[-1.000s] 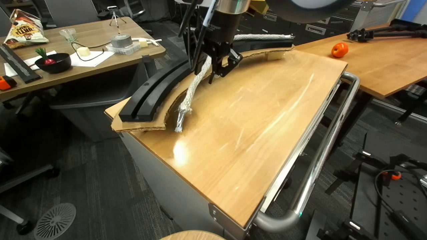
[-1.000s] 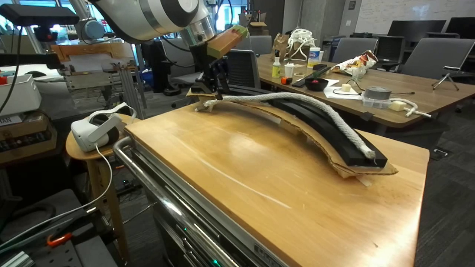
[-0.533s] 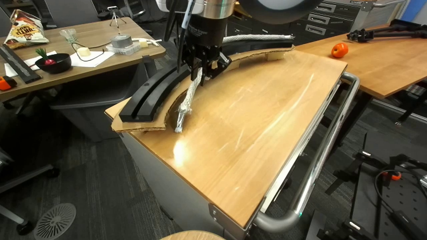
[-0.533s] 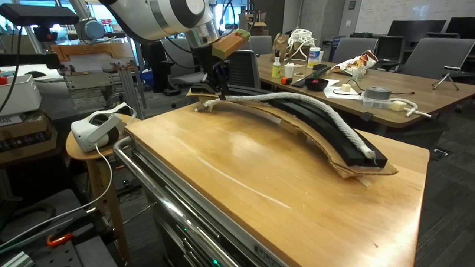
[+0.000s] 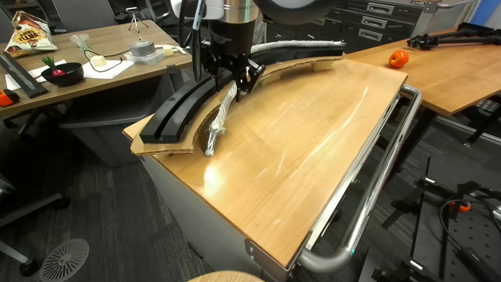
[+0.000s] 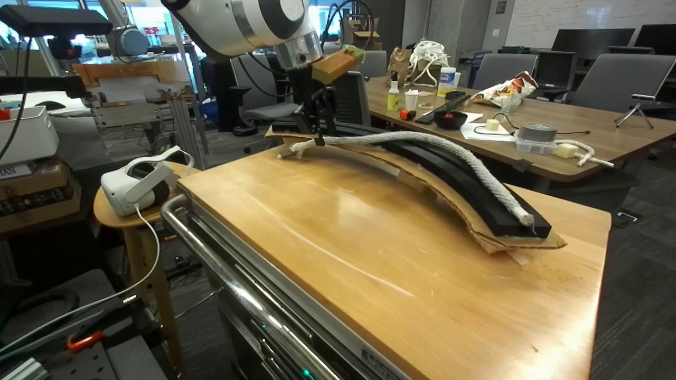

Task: Put the white rope on the black board

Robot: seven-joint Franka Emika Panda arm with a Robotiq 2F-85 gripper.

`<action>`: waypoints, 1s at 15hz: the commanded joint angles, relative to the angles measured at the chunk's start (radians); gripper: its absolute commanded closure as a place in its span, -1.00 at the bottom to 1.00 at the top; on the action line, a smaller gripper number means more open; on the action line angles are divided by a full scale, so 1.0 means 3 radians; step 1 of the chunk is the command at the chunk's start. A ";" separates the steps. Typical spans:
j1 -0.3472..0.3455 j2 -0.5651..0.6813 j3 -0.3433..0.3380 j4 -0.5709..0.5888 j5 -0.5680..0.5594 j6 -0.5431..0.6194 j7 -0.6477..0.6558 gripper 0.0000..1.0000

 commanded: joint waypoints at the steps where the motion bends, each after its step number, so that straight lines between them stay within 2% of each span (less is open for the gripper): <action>1: -0.0004 0.0142 0.0012 0.0246 -0.0010 -0.0176 -0.0013 0.37; 2: -0.0003 0.0171 0.0009 0.0276 -0.0015 -0.0201 -0.0006 0.39; 6: -0.0006 0.0232 0.0015 0.0365 -0.0006 -0.0270 -0.0017 0.98; 10: -0.0087 0.0194 0.0117 0.0378 0.0200 -0.0426 -0.0280 0.95; 15: -0.0265 0.0131 0.0255 0.0444 0.0794 -0.0601 -0.0907 0.94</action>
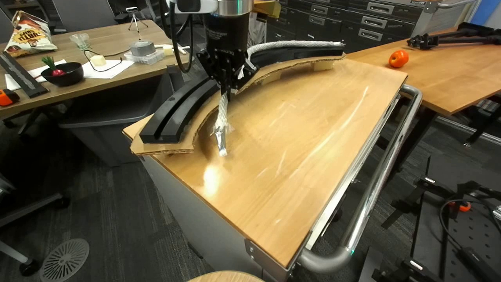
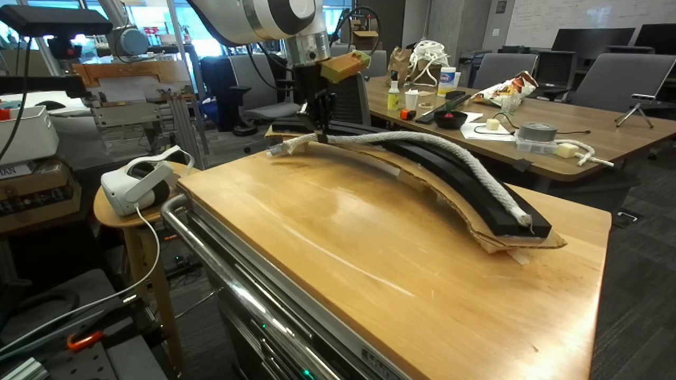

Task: Put the white rope on the black board

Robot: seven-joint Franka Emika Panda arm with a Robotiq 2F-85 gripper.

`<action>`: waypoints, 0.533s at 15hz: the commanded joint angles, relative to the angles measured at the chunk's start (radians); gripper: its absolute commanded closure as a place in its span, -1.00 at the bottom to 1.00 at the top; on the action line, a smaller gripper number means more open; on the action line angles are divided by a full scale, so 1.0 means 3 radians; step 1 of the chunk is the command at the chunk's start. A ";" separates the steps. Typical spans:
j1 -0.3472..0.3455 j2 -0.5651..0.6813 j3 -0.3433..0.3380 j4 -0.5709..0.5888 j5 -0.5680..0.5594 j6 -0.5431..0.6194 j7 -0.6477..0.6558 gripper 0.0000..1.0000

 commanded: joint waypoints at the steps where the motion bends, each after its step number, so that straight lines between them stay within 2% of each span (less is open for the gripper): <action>1: -0.0139 -0.0031 0.0114 0.0139 0.0375 -0.0171 -0.0399 0.94; 8: -0.0067 -0.0019 0.0007 0.0293 0.0312 -0.0038 -0.0185 0.94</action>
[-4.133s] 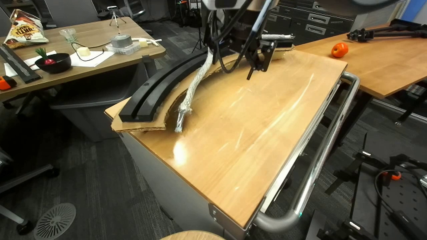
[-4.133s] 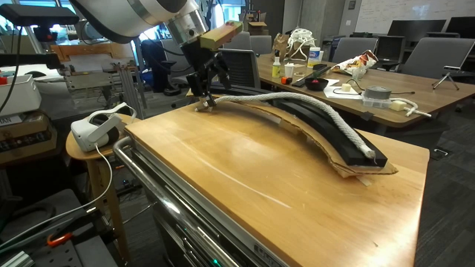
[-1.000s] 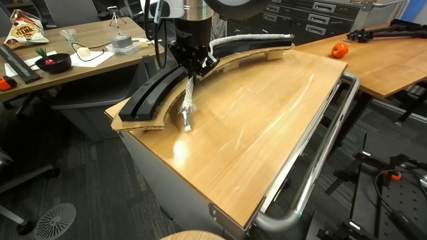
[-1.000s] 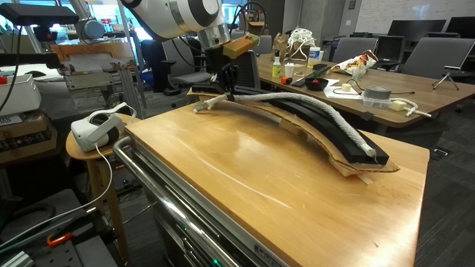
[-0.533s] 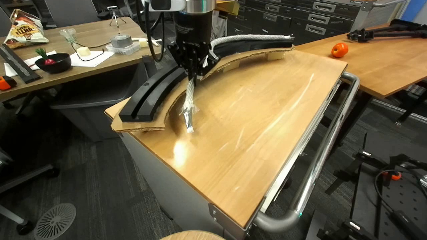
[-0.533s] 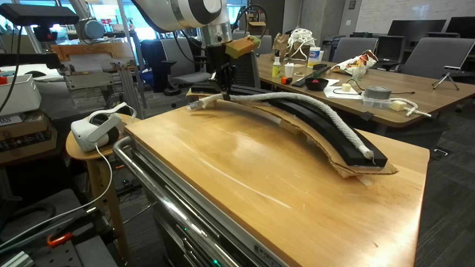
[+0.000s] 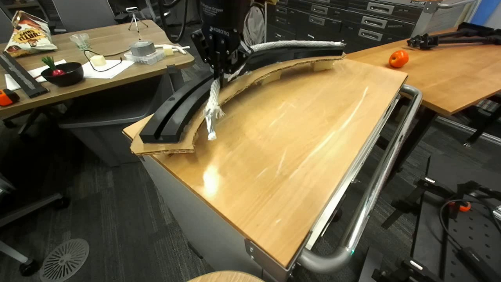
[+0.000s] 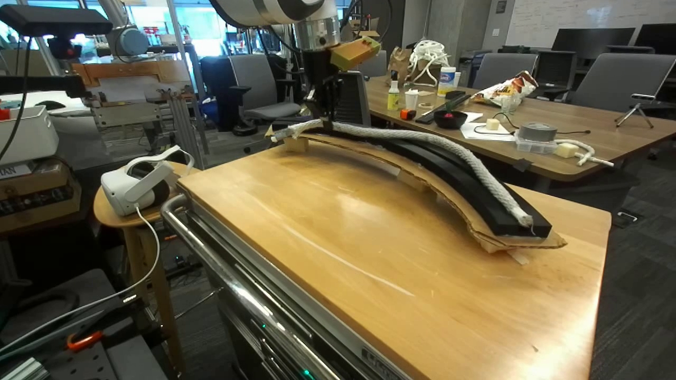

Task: Put the white rope on the black board

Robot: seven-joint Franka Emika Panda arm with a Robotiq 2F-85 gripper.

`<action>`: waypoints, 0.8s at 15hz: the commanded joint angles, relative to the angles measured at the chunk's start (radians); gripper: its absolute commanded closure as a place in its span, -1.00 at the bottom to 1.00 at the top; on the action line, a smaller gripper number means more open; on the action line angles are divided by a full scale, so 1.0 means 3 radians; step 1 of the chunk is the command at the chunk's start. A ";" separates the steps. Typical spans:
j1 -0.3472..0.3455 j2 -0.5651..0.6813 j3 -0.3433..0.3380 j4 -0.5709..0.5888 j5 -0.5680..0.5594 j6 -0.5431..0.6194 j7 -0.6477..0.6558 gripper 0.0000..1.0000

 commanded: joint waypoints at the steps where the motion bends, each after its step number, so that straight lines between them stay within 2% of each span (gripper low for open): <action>1: 0.0038 0.0011 -0.0018 0.0144 -0.0004 -0.0011 0.0074 0.94; 8: 0.0036 0.0067 0.0057 0.0336 0.0110 -0.0127 -0.0019 0.94; 12: -0.0037 0.0125 0.0115 0.0471 0.0399 -0.0291 -0.0160 0.94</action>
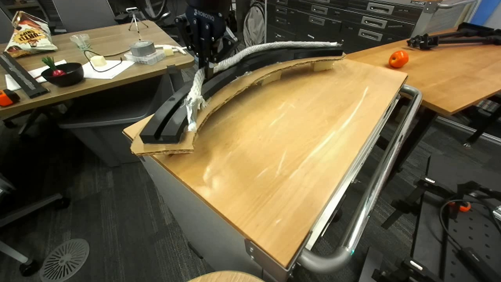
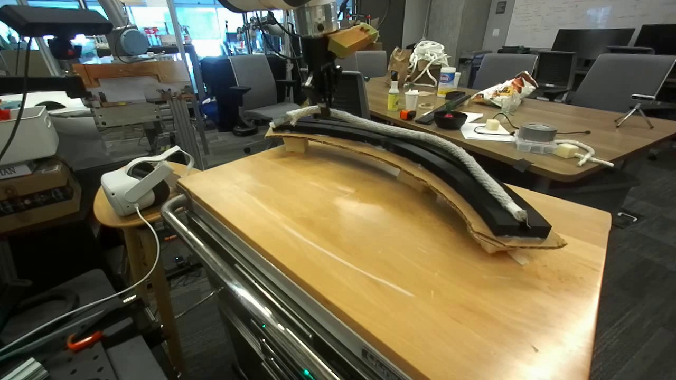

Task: Put the white rope on the black board

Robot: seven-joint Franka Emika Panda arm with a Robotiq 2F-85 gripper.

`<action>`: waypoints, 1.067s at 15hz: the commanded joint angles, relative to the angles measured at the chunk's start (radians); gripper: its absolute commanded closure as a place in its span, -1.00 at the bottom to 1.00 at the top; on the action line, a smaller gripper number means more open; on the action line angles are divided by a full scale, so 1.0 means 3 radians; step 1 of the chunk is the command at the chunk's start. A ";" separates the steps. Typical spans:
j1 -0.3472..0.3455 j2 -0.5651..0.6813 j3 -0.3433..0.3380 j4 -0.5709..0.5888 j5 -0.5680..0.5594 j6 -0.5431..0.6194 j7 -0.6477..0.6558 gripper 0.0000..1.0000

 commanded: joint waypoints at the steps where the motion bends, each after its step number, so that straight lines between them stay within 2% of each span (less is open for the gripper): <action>1: -0.0079 0.0110 0.0064 0.0261 0.0317 -0.0223 -0.0169 0.94; 4: -0.0063 0.0191 0.0020 0.0377 0.0402 -0.0295 -0.0080 0.94; 12: 0.0042 0.0525 -0.0033 0.0740 0.0223 -0.0410 0.0266 0.94; 15: 0.0053 0.0604 -0.0016 0.0842 0.0232 -0.0466 0.0294 0.80; 16: 0.0058 0.0622 -0.0015 0.0872 0.0232 -0.0491 0.0303 0.67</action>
